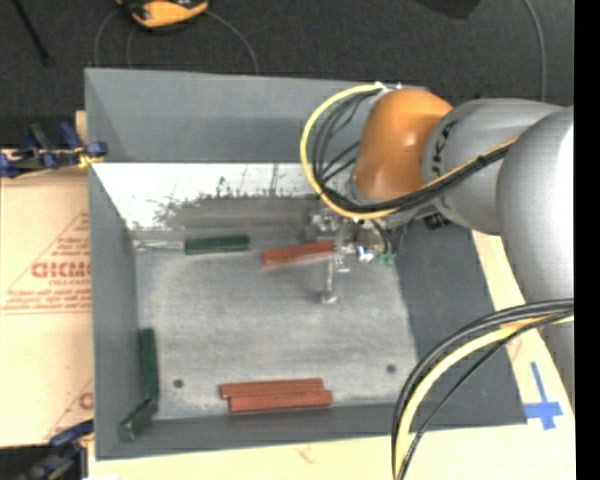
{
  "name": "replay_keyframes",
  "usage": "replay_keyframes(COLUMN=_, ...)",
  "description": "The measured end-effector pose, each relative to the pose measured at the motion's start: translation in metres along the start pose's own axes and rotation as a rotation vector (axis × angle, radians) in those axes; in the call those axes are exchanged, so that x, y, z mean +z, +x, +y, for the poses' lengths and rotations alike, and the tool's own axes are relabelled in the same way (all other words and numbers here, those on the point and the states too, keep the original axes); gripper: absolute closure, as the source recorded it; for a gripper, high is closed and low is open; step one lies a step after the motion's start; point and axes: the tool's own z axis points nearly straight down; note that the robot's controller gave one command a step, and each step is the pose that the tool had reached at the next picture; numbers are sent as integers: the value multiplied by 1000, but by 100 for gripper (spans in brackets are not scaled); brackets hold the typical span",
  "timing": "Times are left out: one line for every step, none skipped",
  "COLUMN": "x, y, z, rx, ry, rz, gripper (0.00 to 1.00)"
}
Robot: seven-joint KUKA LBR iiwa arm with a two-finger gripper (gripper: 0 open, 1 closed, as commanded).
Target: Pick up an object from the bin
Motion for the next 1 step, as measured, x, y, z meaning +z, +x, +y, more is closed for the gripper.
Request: replay_keyframes(x=15, y=-4, z=1, rx=-73, ry=4, rz=-16, gripper=100)
